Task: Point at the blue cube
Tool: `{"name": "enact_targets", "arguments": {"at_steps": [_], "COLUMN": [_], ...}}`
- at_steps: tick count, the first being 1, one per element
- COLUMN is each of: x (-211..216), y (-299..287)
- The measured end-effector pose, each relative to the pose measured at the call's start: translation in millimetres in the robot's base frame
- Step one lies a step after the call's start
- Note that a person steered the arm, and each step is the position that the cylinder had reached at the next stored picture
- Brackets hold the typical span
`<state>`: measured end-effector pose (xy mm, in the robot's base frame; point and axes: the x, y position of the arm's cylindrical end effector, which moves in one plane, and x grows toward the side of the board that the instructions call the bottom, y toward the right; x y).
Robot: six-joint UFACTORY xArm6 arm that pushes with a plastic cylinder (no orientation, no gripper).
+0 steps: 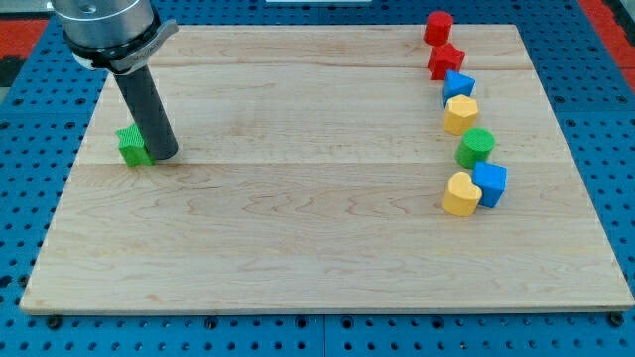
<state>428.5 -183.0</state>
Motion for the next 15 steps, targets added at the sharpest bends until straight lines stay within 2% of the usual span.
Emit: {"name": "enact_targets", "arguments": {"at_steps": [2,3,4,5,6,7,8,9,10,11,12,15], "x": [48.2,17.9,4.8,56.4,157.7,190.0,189.3,164.1,122.8,87.4,85.1,75.4], "y": [0.5,-17.7,-17.2,23.1,119.7,187.3,214.4,347.1,454.8,452.3,434.0,432.1]}}
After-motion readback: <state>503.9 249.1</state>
